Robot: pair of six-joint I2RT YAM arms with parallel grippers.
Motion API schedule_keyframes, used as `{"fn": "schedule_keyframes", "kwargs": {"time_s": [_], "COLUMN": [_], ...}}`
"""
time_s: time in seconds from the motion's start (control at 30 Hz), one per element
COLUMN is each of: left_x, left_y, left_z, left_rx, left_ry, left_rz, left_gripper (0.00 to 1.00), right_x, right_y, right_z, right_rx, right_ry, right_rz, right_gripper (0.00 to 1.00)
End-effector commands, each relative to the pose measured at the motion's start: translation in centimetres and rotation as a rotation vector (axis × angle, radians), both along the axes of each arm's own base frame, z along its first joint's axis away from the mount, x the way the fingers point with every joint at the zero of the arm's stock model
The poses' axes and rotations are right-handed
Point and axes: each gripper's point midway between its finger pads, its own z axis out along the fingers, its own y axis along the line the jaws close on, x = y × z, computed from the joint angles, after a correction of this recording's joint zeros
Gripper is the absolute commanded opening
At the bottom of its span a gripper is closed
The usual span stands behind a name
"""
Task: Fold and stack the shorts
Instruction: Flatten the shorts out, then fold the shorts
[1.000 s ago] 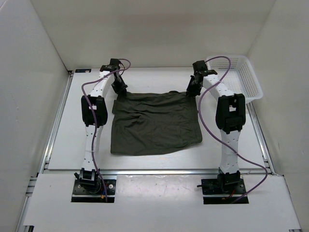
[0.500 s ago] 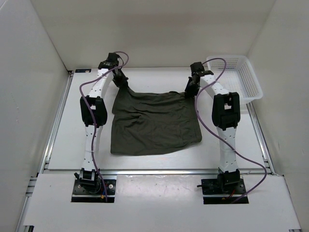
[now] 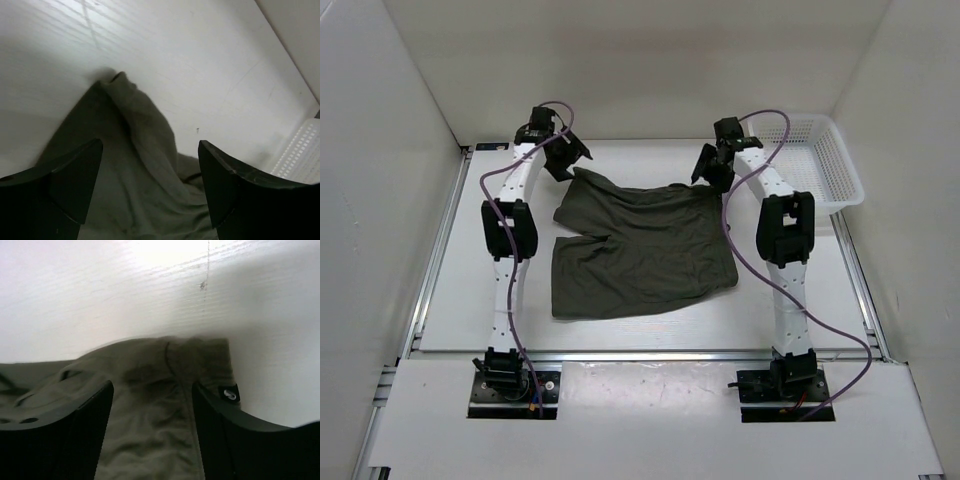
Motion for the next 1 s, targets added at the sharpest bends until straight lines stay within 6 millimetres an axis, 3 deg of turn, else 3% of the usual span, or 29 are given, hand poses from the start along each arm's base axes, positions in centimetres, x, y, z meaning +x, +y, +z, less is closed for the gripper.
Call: {"fn": "schedule_keyframes", "kwargs": {"time_s": [0.0, 0.03, 0.07, 0.1, 0.13, 0.17, 0.2, 0.23, 0.27, 0.3, 0.33, 0.37, 0.4, 0.43, 0.47, 0.5, 0.53, 0.57, 0.6, 0.63, 0.67, 0.7, 0.73, 0.8, 0.97], "left_x": [-0.4, -1.0, -2.2, -3.0, -4.4, -6.1, -7.9, -9.5, -12.6, -14.3, -16.1, -19.4, -21.8, -23.6, -27.0, -29.2, -31.2, -33.0, -35.9, -37.5, -38.4, -40.6, -41.1, -42.5, -43.6], "left_y": [1.8, 2.8, 3.4, 3.7, 4.7, 5.6, 6.0, 6.4, 6.9, 7.4, 7.5, 7.3, 7.2, 7.0, 6.4, 6.5, 5.8, 5.2, 5.2, 4.5, 4.2, 4.2, 4.2, 3.9, 4.3], "left_z": [11.4, 11.4, 14.5, 15.6, 14.6, 17.4, 17.3, 17.4, 17.3, 16.8, 16.2, 12.2, 13.6, 12.6, 8.6, 8.9, 7.7, 6.5, 4.4, 3.5, 2.8, 0.9, 0.8, -0.9, -3.2], "left_rx": [0.031, 0.046, 0.073, 0.089, 0.120, 0.156, 0.180, 0.196, 0.223, 0.246, 0.248, 0.257, 0.245, 0.246, 0.239, 0.226, 0.197, 0.179, 0.155, 0.123, 0.100, 0.083, 0.072, 0.063, 0.093], "left_ry": [-0.201, -0.188, -0.228, -0.240, -0.194, -0.226, -0.187, -0.160, -0.121, -0.090, -0.066, 0.052, 0.016, 0.037, 0.141, 0.130, 0.166, 0.199, 0.251, 0.281, 0.292, 0.359, 0.344, 0.380, 0.453], "left_rz": [0.016, 0.027, 0.037, 0.038, 0.035, 0.057, 0.060, 0.070, 0.064, 0.077, 0.074, 0.049, 0.047, 0.035, -0.001, 0.020, 0.001, -0.013, 0.005, -0.005, -0.002, 0.022, 0.039, 0.037, 0.056], "left_gripper": [0.89, 0.89, 0.89, 0.89, 0.87, 0.83, 0.79, 0.75, 0.71, 0.66, 0.61, 0.60, 0.60, 0.62, 0.69, 0.73, 0.76, 0.79, 0.82, 0.83, 0.83, 0.83, 0.83, 0.85, 0.87], "right_x": [1.4, 1.0, 0.6, -0.1, -1.0, -1.8, -3.1, -4.0, -5.9, -8.0, -9.4, -10.5, -14.3, -16.1, -18.2, -19.9, -22.7, -24.7, -26.2, -28.8, -30.0, -31.2, -32.7, -33.9, -34.5], "right_y": [1.0, 1.5, 1.4, 1.2, 1.3, 0.9, 0.4, -0.1, -0.6, -0.7, -1.3, -1.6, -2.3, -2.5, -3.0, -3.1, -3.7, -3.9, -4.0, -4.3, -4.4, -4.3, -4.4, -4.3, -3.7], "right_z": [11.9, 14.1, 14.7, 17.0, 16.7, 16.8, 19.3, 19.3, 16.2, 18.1, 17.4, 17.0, 14.7, 13.7, 14.4, 13.6, 10.2, 10.7, 9.9, 7.0, 7.1, 6.3, 4.6, 3.7, 2.8], "right_rx": [0.064, 0.074, 0.082, 0.090, 0.078, 0.063, 0.061, 0.052, 0.035, 0.063, 0.086, 0.110, 0.142, 0.150, 0.155, 0.160, 0.150, 0.163, 0.180, 0.185, 0.204, 0.221, 0.231, 0.248, 0.285], "right_ry": [-0.236, -0.274, -0.277, -0.312, -0.303, -0.301, -0.348, -0.346, -0.279, -0.316, -0.299, -0.307, -0.244, -0.225, -0.251, -0.233, -0.153, -0.171, -0.146, -0.066, -0.085, -0.058, -0.010, 0.015, 0.047], "right_rz": [0.021, 0.030, 0.022, 0.022, 0.022, 0.023, 0.023, 0.016, 0.018, 0.033, 0.025, 0.034, 0.037, 0.045, 0.046, 0.052, 0.040, 0.049, 0.042, 0.023, 0.019, 0.018, 0.003, -0.006, 0.007], "right_gripper": [0.71, 0.71, 0.71, 0.71, 0.71, 0.71, 0.70, 0.70, 0.70, 0.70, 0.70, 0.70, 0.70, 0.70, 0.70, 0.71, 0.71, 0.71, 0.71, 0.73, 0.73, 0.73, 0.73, 0.74, 0.74]}}
